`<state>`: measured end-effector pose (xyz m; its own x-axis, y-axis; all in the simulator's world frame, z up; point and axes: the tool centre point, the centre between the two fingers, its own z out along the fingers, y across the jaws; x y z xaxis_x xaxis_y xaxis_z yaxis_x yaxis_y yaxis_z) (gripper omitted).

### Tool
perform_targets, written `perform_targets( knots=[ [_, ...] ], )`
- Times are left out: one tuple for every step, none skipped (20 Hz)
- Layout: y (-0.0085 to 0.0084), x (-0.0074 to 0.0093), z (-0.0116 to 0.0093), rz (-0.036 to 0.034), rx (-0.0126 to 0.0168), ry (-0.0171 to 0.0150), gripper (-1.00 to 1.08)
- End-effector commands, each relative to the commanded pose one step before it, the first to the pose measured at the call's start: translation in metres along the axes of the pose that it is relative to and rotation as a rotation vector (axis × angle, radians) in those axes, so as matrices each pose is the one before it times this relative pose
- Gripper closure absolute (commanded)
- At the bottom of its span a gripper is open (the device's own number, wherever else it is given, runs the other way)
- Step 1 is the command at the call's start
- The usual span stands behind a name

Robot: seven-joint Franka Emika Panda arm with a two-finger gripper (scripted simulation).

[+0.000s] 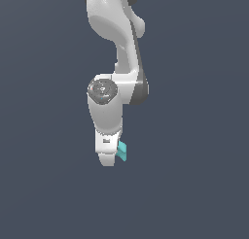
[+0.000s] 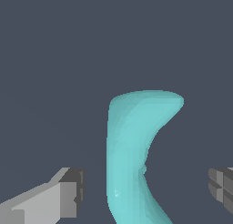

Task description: Pick up the object and move it to a goal position.

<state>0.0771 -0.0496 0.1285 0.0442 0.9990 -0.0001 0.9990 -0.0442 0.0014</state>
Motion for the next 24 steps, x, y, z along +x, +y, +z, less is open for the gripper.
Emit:
perform_targets(
  knots=[
    [-0.00097, -0.00017, 0.01439, -0.00098, 0.00154, 0.00023, -0.92],
    [-0.00019, 0.00034, 0.00509, -0.00097, -0.00002, 0.00008, -0.92],
    [-0.00014, 0.0002, 0.00433, -0.00069, -0.00002, 0.00005, -0.92],
    [-0.00008, -0.00022, 0.00357, 0.0, 0.0, 0.0, -0.92],
    [0.0, -0.00017, 0.00281, 0.0, 0.0, 0.0, -0.92],
    [0.00011, 0.00035, 0.00201, -0.00069, -0.00005, -0.00002, -0.92],
    [0.0002, -0.00007, 0.00128, 0.0, 0.0, 0.0, -0.92],
    [0.00031, -0.00002, 0.00052, 0.0, 0.0, 0.0, -0.92],
    [0.00042, 0.00003, -0.00025, 0.0, 0.0, 0.0, -0.92],
    [0.00036, -0.00037, -0.00072, 0.00065, -0.00007, -0.00024, -0.92],
    [0.00012, 0.00002, -0.00027, 0.0, 0.0, 0.0, -0.92],
    [0.0, 0.0, 0.0, 0.0, 0.0, 0.0, 1.08],
    [0.0, 0.0, 0.0, 0.0, 0.0, 0.0, 1.08],
    [0.0, 0.0, 0.0, 0.0, 0.0, 0.0, 1.08],
    [0.0, 0.0, 0.0, 0.0, 0.0, 0.0, 1.08],
    [0.0, 0.0, 0.0, 0.0, 0.0, 0.0, 1.08],
    [0.0, 0.0, 0.0, 0.0, 0.0, 0.0, 1.08],
    [0.0, 0.0, 0.0, 0.0, 0.0, 0.0, 1.08],
    [0.0, 0.0, 0.0, 0.0, 0.0, 0.0, 1.08],
    [0.0, 0.0, 0.0, 0.0, 0.0, 0.0, 1.08],
    [0.0, 0.0, 0.0, 0.0, 0.0, 0.0, 1.08],
    [-0.00024, -0.0001, 0.00036, 0.00017, 0.00067, 0.00002, 1.08],
    [-0.00012, 0.0001, -0.00006, 0.0, 0.0, 0.0, 1.08],
    [-0.00036, 0.0003, -0.00019, 0.0, 0.0, 0.0, 1.08]
  ],
)
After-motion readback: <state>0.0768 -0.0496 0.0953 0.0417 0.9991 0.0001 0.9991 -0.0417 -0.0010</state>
